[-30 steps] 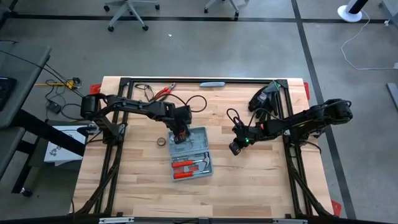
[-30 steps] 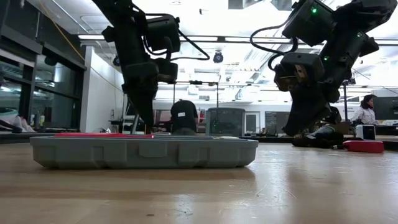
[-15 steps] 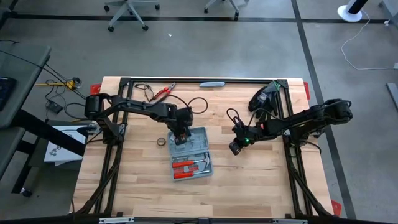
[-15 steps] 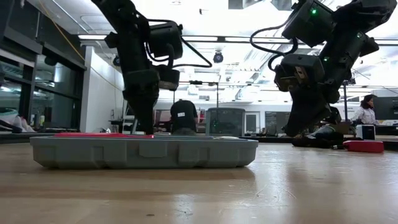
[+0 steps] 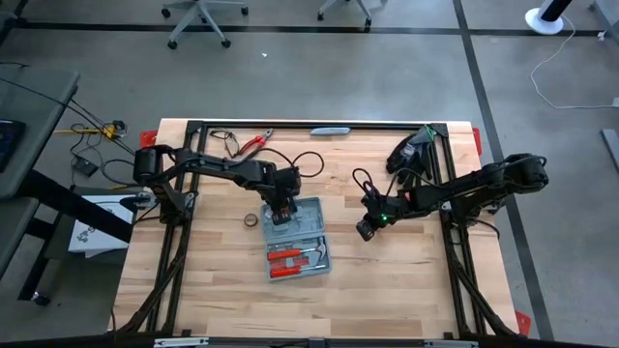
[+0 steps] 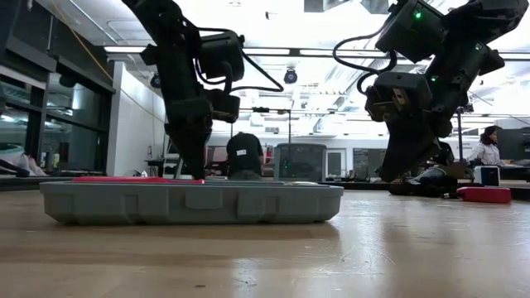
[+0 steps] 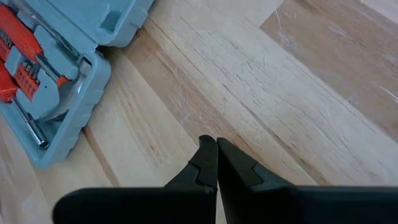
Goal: Prefit tool cases
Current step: Put the orange hex key set into the gray tool case
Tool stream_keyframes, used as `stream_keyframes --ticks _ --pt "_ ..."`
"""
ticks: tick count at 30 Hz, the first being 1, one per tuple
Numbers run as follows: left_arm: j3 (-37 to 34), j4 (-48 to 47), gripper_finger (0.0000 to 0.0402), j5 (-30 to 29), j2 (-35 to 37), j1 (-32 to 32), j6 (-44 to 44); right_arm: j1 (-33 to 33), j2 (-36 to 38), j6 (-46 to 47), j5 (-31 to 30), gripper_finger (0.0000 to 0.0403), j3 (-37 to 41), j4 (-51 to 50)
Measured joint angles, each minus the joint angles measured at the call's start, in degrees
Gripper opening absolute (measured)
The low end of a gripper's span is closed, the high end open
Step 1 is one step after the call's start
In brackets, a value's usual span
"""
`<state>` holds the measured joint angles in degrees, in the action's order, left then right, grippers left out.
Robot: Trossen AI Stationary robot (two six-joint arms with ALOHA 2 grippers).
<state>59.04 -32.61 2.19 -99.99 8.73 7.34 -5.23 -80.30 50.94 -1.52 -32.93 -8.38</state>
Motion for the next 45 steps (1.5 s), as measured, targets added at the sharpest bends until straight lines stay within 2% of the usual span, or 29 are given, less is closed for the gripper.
stream_keyframes --ticks 6,19,24,29,36,45 --pt "0.18 0.69 0.0 2.04 -3.23 -0.52 -0.51 0.0 0.01 0.02 0.0 0.0 0.0 0.0" --pt "0.03 1.36 0.0 2.61 -3.31 -0.63 -0.49 0.02 -0.01 0.59 -0.5 0.0 0.0 -0.02" --pt "0.59 0.47 0.0 2.18 -1.3 -0.59 -0.11 0.02 -0.01 0.61 -0.5 0.0 0.0 0.0" --pt "2.5 -0.71 0.0 -0.72 1.77 -0.48 -0.09 0.01 -0.01 0.54 -0.5 0.0 0.0 -0.04" --pt "2.87 -1.66 0.0 0.22 3.33 -1.06 1.34 0.02 0.01 0.51 -0.5 0.0 0.0 -0.02" --pt "-2.45 -1.49 0.0 0.52 2.23 -2.81 2.77 0.0 0.01 0.79 -0.48 0.0 0.0 -0.04"
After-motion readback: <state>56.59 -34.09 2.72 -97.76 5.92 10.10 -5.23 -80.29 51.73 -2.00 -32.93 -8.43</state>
